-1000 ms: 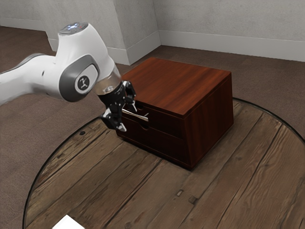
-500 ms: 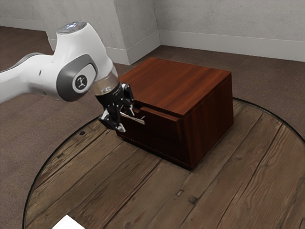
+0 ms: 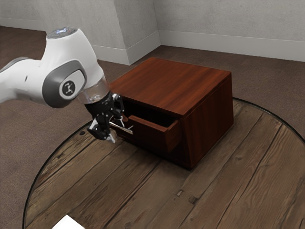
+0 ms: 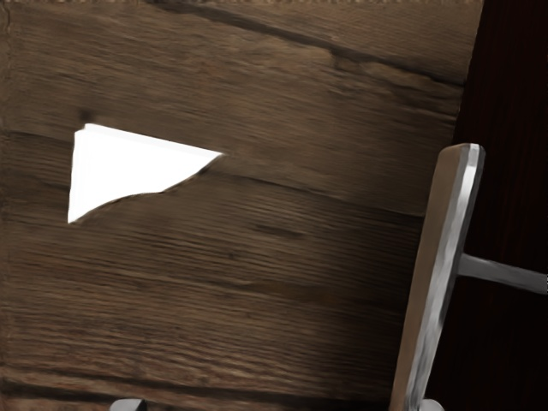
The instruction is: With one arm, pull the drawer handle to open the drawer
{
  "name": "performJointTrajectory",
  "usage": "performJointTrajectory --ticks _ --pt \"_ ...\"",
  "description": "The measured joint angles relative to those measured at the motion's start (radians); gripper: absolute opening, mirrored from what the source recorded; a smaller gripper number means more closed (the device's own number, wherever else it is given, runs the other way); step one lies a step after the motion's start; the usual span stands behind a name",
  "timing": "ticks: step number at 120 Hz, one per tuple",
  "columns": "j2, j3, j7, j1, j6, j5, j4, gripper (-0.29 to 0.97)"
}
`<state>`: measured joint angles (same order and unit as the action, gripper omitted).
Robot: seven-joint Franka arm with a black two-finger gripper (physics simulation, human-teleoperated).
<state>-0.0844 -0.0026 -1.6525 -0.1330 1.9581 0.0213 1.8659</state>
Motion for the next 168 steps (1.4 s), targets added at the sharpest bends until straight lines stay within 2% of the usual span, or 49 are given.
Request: performJointTrajectory --ticks 91,168 --pt "-0.267 0.003 -0.002 -0.001 -0.066 0.0 0.25 0.34" --pt "-0.348 0.007 0.008 -0.014 -0.129 0.022 0.323 0.33"
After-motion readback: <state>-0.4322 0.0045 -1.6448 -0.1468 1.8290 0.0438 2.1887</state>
